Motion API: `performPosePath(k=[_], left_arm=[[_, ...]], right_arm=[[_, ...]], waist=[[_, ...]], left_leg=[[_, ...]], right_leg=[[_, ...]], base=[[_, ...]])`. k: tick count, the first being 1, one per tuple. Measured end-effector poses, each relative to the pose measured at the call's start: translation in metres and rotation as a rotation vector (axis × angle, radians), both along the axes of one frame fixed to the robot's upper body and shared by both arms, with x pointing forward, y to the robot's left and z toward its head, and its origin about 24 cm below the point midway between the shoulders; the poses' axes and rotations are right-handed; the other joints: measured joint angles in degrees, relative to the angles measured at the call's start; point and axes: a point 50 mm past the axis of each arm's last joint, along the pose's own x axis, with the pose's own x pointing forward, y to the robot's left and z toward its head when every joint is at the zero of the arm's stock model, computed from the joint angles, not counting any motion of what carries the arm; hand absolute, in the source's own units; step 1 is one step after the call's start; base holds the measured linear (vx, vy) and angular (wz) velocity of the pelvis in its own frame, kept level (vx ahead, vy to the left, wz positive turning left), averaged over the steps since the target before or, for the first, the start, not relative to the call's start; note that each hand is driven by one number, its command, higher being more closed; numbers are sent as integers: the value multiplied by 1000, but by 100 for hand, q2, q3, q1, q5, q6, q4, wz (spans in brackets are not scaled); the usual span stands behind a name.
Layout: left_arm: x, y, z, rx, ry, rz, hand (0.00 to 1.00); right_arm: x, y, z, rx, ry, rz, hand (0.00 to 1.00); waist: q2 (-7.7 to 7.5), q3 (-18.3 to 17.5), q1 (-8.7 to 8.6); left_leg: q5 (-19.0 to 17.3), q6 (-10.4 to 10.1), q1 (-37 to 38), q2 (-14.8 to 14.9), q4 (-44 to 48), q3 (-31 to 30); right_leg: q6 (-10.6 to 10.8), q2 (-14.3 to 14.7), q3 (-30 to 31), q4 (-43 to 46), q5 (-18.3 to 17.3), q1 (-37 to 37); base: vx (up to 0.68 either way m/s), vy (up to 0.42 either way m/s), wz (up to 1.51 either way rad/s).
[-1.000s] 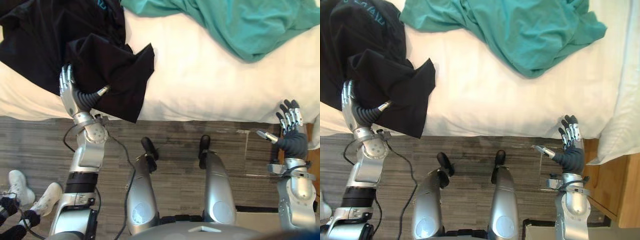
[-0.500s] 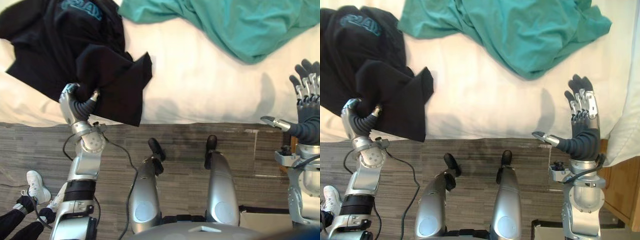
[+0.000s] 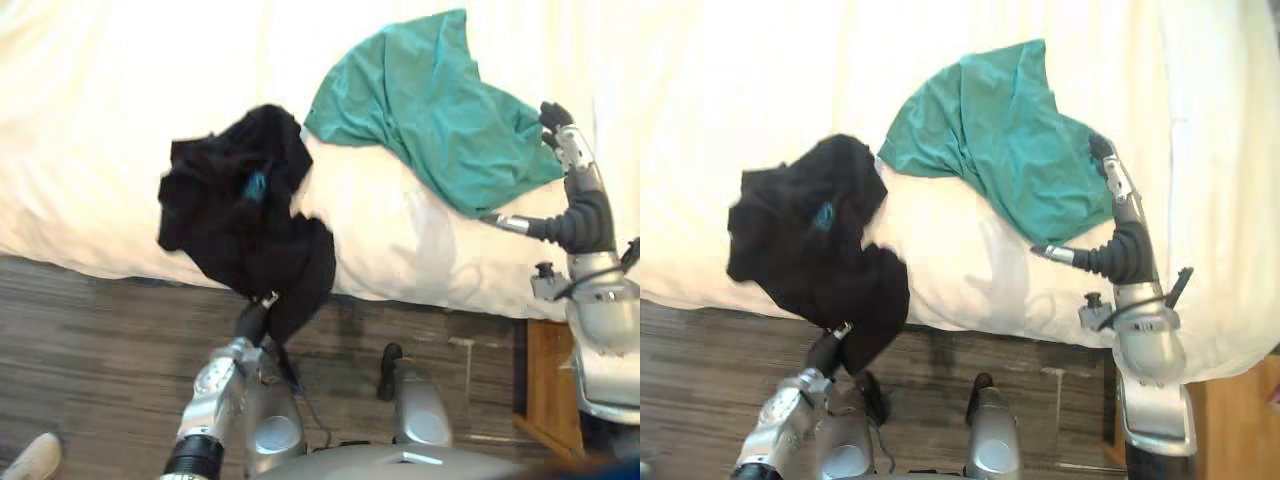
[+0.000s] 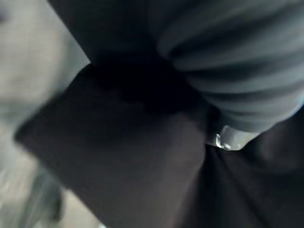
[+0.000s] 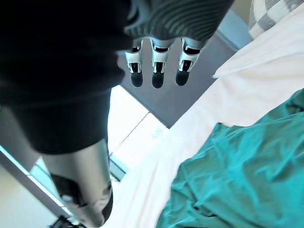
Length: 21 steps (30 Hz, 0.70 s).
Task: Tidy the bed and pick cloth on bed and put in laundry
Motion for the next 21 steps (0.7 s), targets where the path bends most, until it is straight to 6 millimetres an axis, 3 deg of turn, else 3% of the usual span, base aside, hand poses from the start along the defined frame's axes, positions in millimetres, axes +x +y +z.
performPosePath(k=[1, 3, 5, 6, 9, 12, 16, 18, 21], left_arm=[[-1, 5, -2, 14, 16, 11, 100], [0, 22, -1, 58, 46, 97, 100], [-1, 36, 1, 102, 62, 167, 100], [-2, 47, 3, 141, 69, 214, 100], [4, 60, 9, 197, 70, 275, 100], [15, 64, 15, 229, 56, 283, 100], [42, 62, 25, 248, 41, 290, 100], [58, 61, 35, 251, 8, 301, 100], [73, 63, 48, 245, -31, 342, 100]], right_arm=[[4, -2, -7, 25, 33, -22, 0], [17, -3, -25, 76, 134, -67, 0], [25, -1, -33, 90, 173, -76, 0], [34, 4, -33, 98, 183, -76, 0], [49, 5, -36, 114, 222, -96, 0], [59, -1, -47, 143, 300, -144, 0], [81, -14, -68, 89, 483, -240, 0], [92, -27, -63, 80, 512, -309, 0], [101, -41, -39, 103, 456, -390, 0]], waist=[[-59, -15, 53], [-379, 97, 205], [-355, 132, 297], [-437, 126, 317], [-458, 158, 427], [-508, 203, 449], [-553, 243, 442], [-524, 334, 442], [-487, 379, 459]], left_leg=[[-83, -56, 2, 71, -3, -26], [-81, -44, -49, 42, 5, -253], [-91, -27, -47, 127, 0, -442], [-90, -27, -50, 144, 4, -521], [-48, -98, -224, 142, 2, -646], [79, -152, -437, 149, -45, -787], [539, -142, -773, 111, -525, -923], [737, -89, -953, 13, -716, -978], [835, -49, -1268, 4, -876, -1011]], right_leg=[[3, 45, -46, -49, -2, 23], [1, 129, -139, -202, 167, 177], [-115, 332, -112, -449, 80, 313], [-188, 549, -122, -698, 116, 363], [-213, 693, -302, -987, 186, 440], [-216, 762, -378, -1145, 221, 374], [-337, 847, -449, -1246, 650, -75], [-329, 810, -462, -1335, 799, -259], [-349, 810, -465, -1338, 978, -619]], base=[[52, 147, 21], [60, 106, 44], [8, -13, 40], [-24, -54, 34], [-63, -42, 17], [-96, -75, 17], [-129, -22, 11], [-140, 31, 15], [-157, 40, 6]])
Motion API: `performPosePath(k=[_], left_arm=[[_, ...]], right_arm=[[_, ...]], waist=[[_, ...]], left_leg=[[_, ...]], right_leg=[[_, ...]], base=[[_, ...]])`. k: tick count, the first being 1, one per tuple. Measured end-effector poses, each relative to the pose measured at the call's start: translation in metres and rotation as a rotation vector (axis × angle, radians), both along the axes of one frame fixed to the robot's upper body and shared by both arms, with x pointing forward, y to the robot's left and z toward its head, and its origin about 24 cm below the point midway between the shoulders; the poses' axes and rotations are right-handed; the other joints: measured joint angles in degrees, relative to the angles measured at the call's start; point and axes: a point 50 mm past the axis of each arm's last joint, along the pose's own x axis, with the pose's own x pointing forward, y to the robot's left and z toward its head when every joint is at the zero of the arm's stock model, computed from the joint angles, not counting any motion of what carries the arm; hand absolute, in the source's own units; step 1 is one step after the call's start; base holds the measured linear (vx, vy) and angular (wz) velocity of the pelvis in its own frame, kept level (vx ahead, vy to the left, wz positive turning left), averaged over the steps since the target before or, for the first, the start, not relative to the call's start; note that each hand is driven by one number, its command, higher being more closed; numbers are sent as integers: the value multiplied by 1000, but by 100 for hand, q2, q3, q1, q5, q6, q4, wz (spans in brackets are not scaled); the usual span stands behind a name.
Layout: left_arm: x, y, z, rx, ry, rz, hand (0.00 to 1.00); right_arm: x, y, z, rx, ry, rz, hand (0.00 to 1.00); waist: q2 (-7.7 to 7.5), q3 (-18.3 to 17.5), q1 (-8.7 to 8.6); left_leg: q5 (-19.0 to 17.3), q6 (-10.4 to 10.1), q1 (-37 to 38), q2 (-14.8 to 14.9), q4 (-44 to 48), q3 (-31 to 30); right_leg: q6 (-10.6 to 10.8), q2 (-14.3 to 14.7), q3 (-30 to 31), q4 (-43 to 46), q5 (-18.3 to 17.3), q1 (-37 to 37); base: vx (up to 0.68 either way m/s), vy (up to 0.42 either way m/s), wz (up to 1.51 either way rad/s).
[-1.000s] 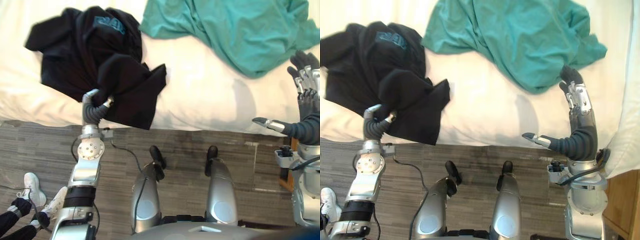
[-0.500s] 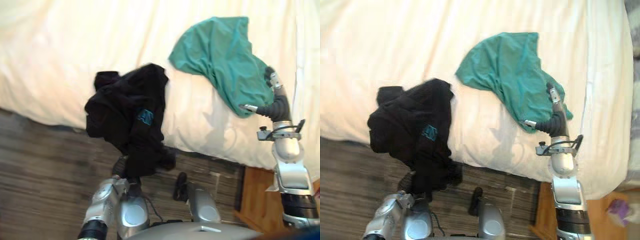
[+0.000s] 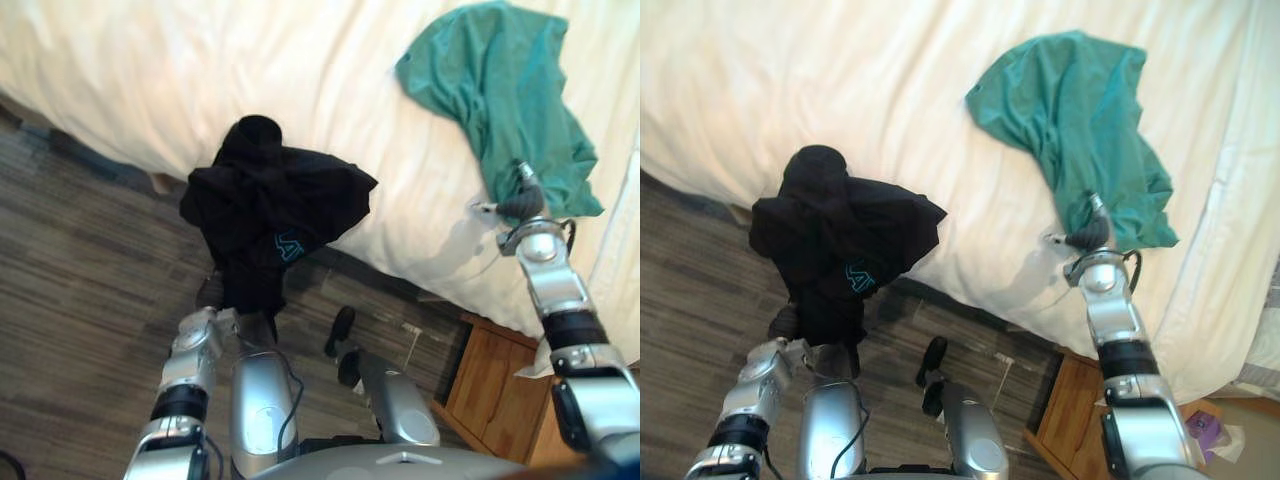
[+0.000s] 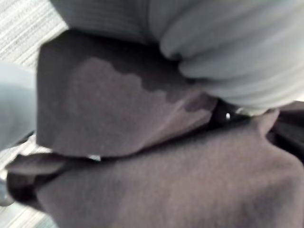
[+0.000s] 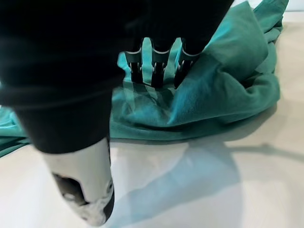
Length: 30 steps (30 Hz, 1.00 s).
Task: Tidy the bed and pick cloth on bed and put in laundry
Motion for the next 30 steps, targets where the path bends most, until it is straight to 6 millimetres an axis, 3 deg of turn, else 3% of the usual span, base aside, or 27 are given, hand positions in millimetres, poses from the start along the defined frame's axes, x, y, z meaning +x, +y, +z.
performPosePath(k=[3, 10, 11, 17, 24, 28, 30], left_arm=[[18, -1, 19, -7, -71, 14, 100], [52, -24, 50, -56, -196, -34, 100], [57, -28, 55, -76, -215, -39, 100], [74, -48, 74, -162, -286, -66, 100], [80, -65, 78, -236, -309, -84, 100], [80, -66, 77, -256, -316, -82, 100], [78, -66, 74, -259, -322, -91, 100]], right_arm=[[3, -13, 28, 17, -77, -93, 0], [1, -12, 89, -147, -201, -219, 0], [1, -10, 103, -166, -227, -239, 100], [-7, -1, 156, -172, -316, -327, 100], [-9, -5, 182, -30, -368, -335, 100], [1, -4, 178, 9, -344, -266, 100], [10, -3, 163, 75, -328, -194, 100]], waist=[[76, 89, 40], [257, 257, 90], [272, 281, 91], [375, 386, 35], [401, 401, 39], [403, 401, 37], [439, 385, 48]], left_leg=[[134, 42, -459, 71, 23, -20], [130, 68, -1297, 295, 447, 101], [130, 68, -1419, 333, 510, 137], [277, 84, -1884, 440, 692, 358], [500, 192, -1928, 521, 435, 900], [700, 252, -1626, 433, 233, 1076], [710, 254, -1237, 400, 106, 1214]], right_leg=[[-29, 1, -164, 144, 133, -462], [-43, -7, -295, 521, 123, -1304], [-80, -13, -300, 599, 93, -1456], [-98, -135, -370, 973, -366, -2010], [-131, -322, -300, 1405, -543, -2489], [-129, -415, -231, 1448, -542, -2391], [-122, -434, -141, 1416, -548, -2122]], base=[[-133, 15, 2], [-73, 7, -17], [-41, -25, -23], [-14, -64, -7], [-8, -44, 2], [16, -14, 0], [19, -36, -7]])
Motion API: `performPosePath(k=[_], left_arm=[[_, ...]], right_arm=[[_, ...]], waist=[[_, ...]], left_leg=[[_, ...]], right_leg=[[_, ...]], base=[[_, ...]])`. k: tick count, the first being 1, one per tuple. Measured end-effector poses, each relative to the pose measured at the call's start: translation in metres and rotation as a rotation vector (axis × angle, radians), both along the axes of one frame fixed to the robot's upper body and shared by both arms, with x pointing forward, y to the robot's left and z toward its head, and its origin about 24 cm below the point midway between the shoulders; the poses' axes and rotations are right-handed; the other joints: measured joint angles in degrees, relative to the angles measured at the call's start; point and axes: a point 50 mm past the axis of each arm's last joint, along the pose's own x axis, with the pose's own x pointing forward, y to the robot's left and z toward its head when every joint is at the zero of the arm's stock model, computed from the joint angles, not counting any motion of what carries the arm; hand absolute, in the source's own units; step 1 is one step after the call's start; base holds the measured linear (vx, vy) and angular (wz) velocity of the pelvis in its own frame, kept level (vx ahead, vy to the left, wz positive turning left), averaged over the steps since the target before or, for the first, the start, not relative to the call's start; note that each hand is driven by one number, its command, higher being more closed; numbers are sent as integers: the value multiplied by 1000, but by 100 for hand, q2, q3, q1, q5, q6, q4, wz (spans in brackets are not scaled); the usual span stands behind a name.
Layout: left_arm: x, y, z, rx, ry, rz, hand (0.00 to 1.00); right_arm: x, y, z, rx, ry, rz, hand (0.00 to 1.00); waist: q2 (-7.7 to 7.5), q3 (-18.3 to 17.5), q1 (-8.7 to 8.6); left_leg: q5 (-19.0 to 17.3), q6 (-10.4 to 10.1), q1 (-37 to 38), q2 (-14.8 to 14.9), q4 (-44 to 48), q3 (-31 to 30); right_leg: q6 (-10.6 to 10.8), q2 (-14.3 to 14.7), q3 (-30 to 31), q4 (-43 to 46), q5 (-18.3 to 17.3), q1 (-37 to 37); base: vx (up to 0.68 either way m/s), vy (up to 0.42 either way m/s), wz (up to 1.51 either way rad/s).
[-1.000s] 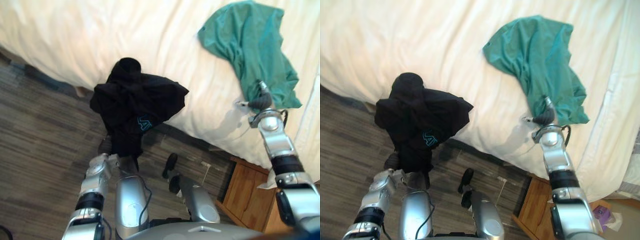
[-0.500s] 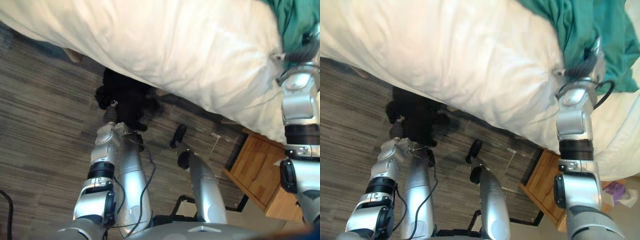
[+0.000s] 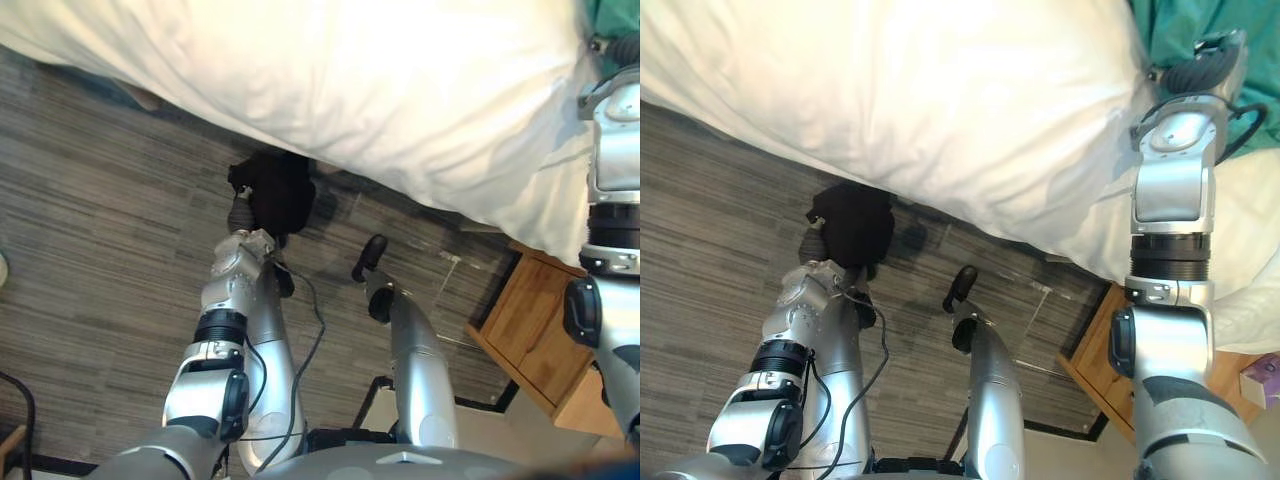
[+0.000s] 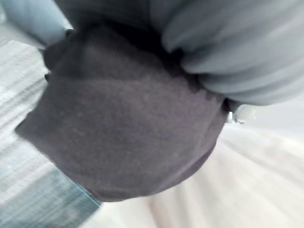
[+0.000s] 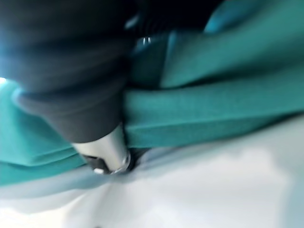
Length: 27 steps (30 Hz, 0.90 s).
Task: Tidy the bed and pick cloth on bed and put in laundry
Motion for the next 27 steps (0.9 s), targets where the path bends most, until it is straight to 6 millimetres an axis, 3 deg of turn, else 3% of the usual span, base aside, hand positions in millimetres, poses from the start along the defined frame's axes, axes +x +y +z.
performPosePath(k=[4, 7, 9, 12, 15, 16, 19, 20, 22, 24, 25, 27], left_arm=[[-7, -5, -11, -11, 16, -22, 100], [-19, -8, -24, 13, 47, -42, 100], [-33, -10, -37, 46, 89, -61, 100], [-47, -8, -52, 51, 137, -65, 100], [-74, -6, -78, 52, 236, -69, 100], [-91, -6, -92, 39, 291, -70, 100], [-122, -8, -112, 14, 360, -77, 100], [-145, -10, -128, -6, 424, -74, 100], [-166, -12, -140, -2, 488, -81, 100], [-213, -17, -166, 9, 622, -95, 100], [-222, -17, -172, 10, 652, -98, 100], [-257, -17, -195, 28, 792, -102, 100]], right_arm=[[-1, 0, -38, 11, -32, 72, 100], [-15, -3, -89, 41, -32, 110, 100], [-38, -11, -128, 91, -37, 98, 100], [-66, -20, -160, 127, -34, 62, 100], [-99, -20, -206, 183, 35, 31, 100], [-119, -19, -229, 217, 84, 14, 100], [-156, -17, -265, 288, 175, -24, 100], [-181, -12, -288, 348, 246, -49, 100], [-202, -8, -307, 395, 319, -71, 100], [-250, 1, -357, 514, 541, -118, 100], [-261, 3, -368, 540, 596, -128, 100], [-306, 12, -410, 663, 820, -190, 100]], waist=[[120, -42, -29], [218, -89, -102], [341, -150, -263], [447, -218, -439], [478, -687, -613], [538, -940, -708], [628, -1301, -832], [699, -1541, -884], [753, -1680, -932], [847, -2006, -995], [868, -2071, -990], [941, -2241, -980]], left_leg=[[28, -28, 714, -112, -314, 203], [37, -66, 1415, -255, -637, 393], [51, -96, 1921, -346, -849, 446], [32, -118, 2432, -432, -1034, 490], [-5, -182, 3006, -522, -1363, 721], [-35, -228, 3301, -580, -1511, 800], [-93, -306, 3705, -640, -1694, 906], [-114, -345, 3891, -683, -1788, 927], [-102, -364, 4133, -741, -1934, 933], [-105, -425, 4595, -835, -2183, 970], [-100, -437, 4686, -851, -2236, 985], [-82, -471, 5040, -902, -2429, 1053]], right_leg=[[26, -4, 88, -186, 4, 545], [83, -4, 262, -418, 25, 1077], [133, -1, 348, -650, 56, 1537], [183, 0, 400, -882, 88, 2032], [239, 7, 563, -1195, 116, 2468], [261, 7, 621, -1359, 129, 2715], [301, 6, 666, -1617, 138, 3103], [327, 4, 667, -1747, 134, 3305], [362, -2, 667, -1840, 111, 3521], [405, -16, 653, -2021, 79, 3930], [412, -17, 652, -2049, 74, 4003], [433, -21, 653, -2152, 59, 4298]], base=[[27, -34, -10], [88, -6, -19], [108, -6, -15], [102, 8, -13], [121, 13, -31], [156, 22, -26], [146, 14, -18], [153, 3, -9], [137, 7, -2], [142, 15, -2], [107, 10, -8], [79, 5, -10]])
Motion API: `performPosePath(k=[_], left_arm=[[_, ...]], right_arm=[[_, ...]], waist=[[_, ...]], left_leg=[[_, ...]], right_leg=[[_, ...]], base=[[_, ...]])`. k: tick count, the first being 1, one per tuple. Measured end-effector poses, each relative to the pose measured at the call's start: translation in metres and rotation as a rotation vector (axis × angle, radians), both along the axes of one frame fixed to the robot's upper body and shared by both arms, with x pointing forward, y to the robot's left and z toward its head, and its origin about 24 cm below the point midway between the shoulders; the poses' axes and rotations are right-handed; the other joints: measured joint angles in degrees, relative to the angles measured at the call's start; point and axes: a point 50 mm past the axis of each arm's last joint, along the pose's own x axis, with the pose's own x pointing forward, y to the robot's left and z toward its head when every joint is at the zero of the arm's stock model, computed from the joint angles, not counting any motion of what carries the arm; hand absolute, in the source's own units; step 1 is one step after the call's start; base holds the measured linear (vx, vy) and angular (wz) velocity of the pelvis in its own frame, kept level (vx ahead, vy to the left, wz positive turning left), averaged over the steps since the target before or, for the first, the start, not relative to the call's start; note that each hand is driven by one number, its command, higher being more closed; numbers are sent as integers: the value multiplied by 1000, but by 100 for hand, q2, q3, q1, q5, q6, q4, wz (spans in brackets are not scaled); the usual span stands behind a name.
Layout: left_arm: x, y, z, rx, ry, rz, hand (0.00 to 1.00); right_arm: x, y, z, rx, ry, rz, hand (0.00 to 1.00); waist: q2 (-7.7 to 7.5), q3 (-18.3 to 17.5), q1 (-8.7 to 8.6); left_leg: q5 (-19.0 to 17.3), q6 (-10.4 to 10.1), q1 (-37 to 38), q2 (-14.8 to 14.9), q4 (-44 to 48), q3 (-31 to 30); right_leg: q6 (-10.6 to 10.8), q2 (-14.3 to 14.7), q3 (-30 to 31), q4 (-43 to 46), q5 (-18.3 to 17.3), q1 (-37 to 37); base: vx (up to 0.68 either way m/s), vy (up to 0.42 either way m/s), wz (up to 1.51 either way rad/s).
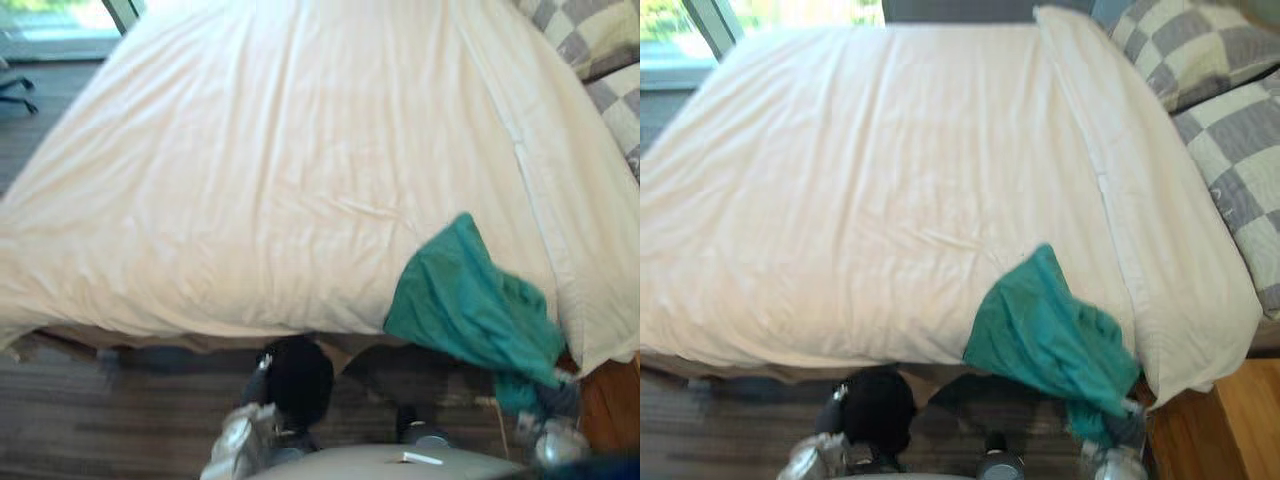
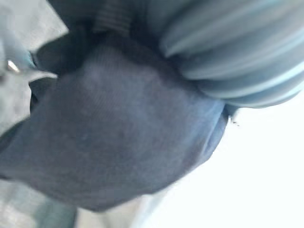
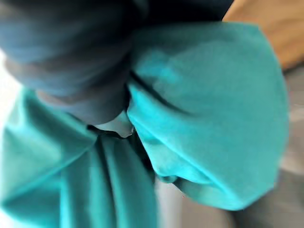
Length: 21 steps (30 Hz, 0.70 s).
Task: Tidy the bed and pick cloth on bed and put in laundry
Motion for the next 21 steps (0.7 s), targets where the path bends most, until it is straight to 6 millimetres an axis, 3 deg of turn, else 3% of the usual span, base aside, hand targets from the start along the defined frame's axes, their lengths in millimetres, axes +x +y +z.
performPosePath(k=[1, 3, 5, 8, 12, 15, 21], left_arm=[[-8, 1, -4, 6, 28, -1, 100], [-22, 11, -10, 38, 56, 51, 100], [-33, 16, -14, 64, 96, 69, 100], [-39, 19, -16, 87, 139, 90, 100], [-45, 20, -19, 93, 205, 147, 100], [-47, 21, -19, 101, 228, 156, 100], [-40, 24, -19, 120, 218, 78, 100]], right_arm=[[-13, 2, -9, 36, 59, -22, 100], [-68, 10, -32, 150, 248, -154, 100], [-104, 13, -37, 224, 376, -244, 100], [-124, 21, -39, 310, 445, -276, 100], [-104, 27, -42, 320, 403, -166, 100], [-69, 35, -45, 299, 328, 18, 100], [5, 51, -41, 202, 220, 488, 100]], waist=[[26, -23, 8], [74, -71, 15], [114, -88, -23], [116, -97, -14], [75, -131, 9], [27, -194, 19], [-25, -312, 163]], left_leg=[[8, -14, 103, -15, -56, 5], [-19, -55, 374, -32, -70, 15], [-47, -76, 560, -36, -102, 39], [-82, -118, 623, -32, -109, 55], [-93, -96, 627, -52, -113, 25], [-94, -93, 591, -95, -113, -148], [31, 91, 164, -407, -110, -1226]], right_leg=[[8, 0, -1, -15, -10, 93], [23, -17, -5, -23, -54, 357], [24, -27, -5, -24, -84, 523], [13, -42, -6, 17, -184, 542], [27, -64, -25, 32, -198, 550], [25, -102, -151, 12, -197, 631], [131, -318, -1154, -66, -237, 881]], base=[[29, 0, -3], [-1, -3, -2], [-55, -22, -13], [-83, -24, -5], [-55, -2, 1], [-9, 6, 25], [46, 4, 79]])
